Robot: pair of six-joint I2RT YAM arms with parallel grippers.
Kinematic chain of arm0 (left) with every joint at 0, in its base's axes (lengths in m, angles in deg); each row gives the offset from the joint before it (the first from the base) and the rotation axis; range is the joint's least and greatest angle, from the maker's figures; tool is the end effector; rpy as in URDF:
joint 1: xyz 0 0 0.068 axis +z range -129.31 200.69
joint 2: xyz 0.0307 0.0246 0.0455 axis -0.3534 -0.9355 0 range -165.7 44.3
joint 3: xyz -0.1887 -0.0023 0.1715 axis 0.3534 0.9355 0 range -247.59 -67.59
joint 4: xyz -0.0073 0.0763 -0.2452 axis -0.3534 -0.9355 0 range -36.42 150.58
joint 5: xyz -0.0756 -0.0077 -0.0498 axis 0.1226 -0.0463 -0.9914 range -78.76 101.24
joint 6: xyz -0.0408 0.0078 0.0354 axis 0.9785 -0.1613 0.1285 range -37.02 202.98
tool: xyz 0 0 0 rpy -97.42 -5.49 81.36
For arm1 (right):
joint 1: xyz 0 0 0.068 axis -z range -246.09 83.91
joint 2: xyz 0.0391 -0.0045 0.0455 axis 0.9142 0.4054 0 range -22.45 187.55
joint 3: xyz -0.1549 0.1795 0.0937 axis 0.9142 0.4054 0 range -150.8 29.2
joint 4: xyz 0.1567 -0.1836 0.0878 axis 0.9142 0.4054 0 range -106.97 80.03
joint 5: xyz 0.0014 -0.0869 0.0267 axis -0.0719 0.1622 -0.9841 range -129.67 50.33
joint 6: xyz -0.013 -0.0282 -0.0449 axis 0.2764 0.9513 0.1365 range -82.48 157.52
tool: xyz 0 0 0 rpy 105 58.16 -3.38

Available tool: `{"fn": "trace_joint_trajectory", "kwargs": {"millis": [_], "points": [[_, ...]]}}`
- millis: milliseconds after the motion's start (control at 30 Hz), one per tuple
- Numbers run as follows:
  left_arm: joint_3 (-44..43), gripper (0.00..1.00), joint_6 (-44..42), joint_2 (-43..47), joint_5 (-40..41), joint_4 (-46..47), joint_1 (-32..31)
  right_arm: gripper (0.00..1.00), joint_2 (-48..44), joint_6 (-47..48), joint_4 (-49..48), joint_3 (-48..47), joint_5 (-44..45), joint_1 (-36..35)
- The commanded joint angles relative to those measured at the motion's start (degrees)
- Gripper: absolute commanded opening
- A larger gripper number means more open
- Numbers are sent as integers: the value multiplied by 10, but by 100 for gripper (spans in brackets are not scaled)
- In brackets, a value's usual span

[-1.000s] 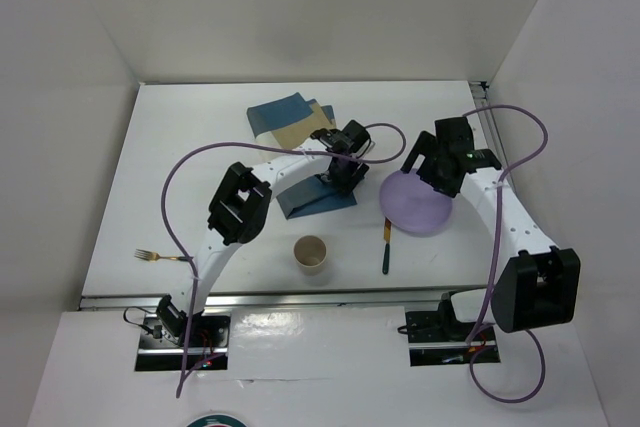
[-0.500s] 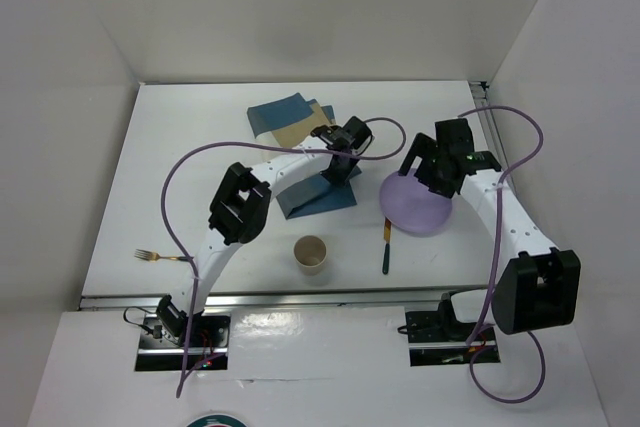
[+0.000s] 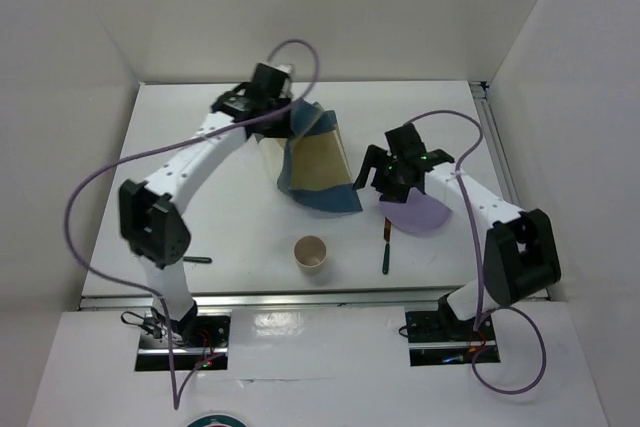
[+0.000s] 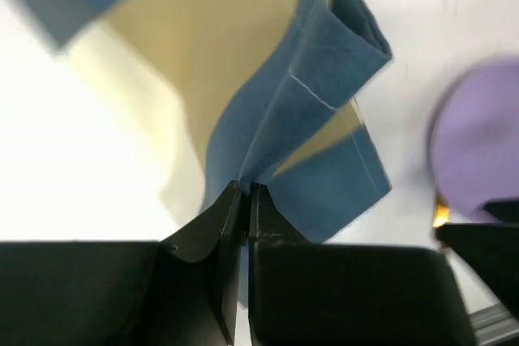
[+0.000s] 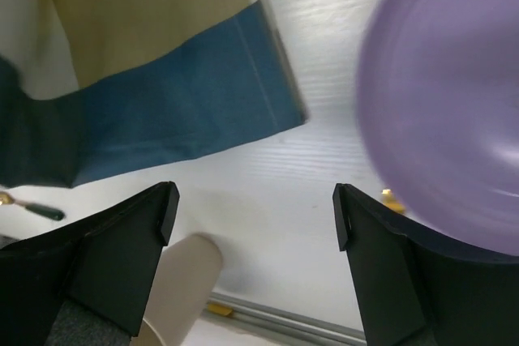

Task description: Set the dinner table for one person

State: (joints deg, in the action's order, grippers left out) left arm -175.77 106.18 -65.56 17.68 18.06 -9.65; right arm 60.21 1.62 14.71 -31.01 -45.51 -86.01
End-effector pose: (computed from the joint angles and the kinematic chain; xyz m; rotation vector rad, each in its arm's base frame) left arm 0.3682 -0.2109 0.3205 0.0912 2.3583 -0.3303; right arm 0.2789 0.1050 0.2312 0.3174 2.5690 0.5089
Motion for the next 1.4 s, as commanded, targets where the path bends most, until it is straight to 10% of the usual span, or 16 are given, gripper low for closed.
{"fn": "trace_joint_trajectory", "kwargs": {"millis": [0, 300, 1200, 1367], "points": [[102, 0, 115, 101, -62, 68, 61, 88, 54, -98, -32, 4, -27, -33], [423, 0, 273, 286, -89, 258, 104, 85, 91, -306, -170, 110, -108, -79], [302, 0, 272, 259, -116, 249, 136, 84, 162, -487, -363, 144, -46, -144], [297, 0, 267, 259, -115, 242, 136, 57, 162, -497, -357, 132, -19, -149]]}}
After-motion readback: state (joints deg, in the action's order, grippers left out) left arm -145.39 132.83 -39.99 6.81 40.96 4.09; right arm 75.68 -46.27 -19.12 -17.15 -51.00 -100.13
